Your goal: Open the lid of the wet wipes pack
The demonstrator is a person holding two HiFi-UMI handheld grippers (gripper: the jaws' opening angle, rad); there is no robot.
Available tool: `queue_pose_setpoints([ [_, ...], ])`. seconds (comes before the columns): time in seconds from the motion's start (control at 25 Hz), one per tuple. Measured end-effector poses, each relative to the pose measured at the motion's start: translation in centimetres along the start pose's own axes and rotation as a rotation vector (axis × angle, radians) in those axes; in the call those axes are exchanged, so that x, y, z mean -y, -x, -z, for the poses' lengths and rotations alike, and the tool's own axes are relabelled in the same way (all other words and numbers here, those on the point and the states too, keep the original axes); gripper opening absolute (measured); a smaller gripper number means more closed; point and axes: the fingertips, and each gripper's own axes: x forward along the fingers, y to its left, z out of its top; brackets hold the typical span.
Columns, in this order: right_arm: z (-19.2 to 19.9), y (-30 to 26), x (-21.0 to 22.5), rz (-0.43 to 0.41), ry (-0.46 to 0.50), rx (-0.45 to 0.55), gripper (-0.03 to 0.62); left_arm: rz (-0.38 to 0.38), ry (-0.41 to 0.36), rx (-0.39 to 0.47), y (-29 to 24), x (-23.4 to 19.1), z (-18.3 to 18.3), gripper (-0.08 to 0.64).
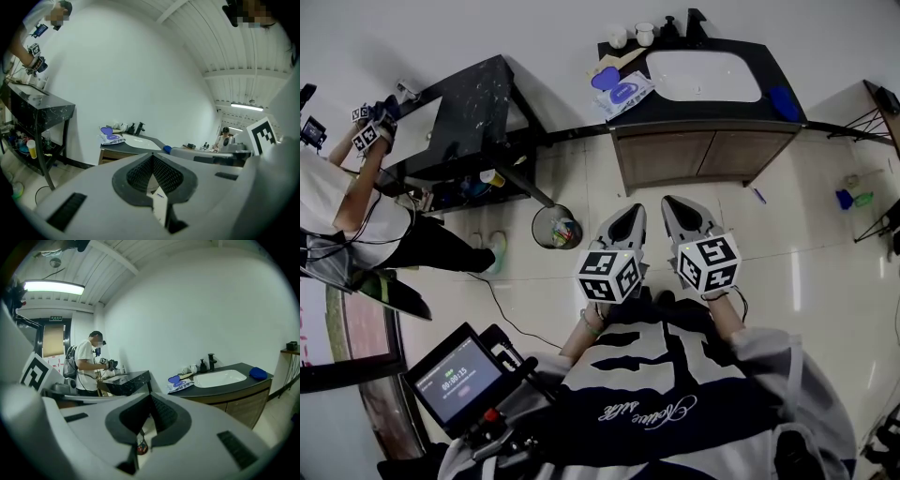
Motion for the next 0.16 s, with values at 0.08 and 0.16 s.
queue_pose_setpoints([
  [0.08,0.32,0.21,0.03,0.001,0.000,-0.002,-0.002,0.000,0.000,-0.003,0.13,0.10,0.39,-0.002],
  [0.16,0.70,0.43,0.05,0.002,0.001,-0.003,-0.002,-0.001,0.000,-0.006,0.29,0.18,0.83,-0.002],
])
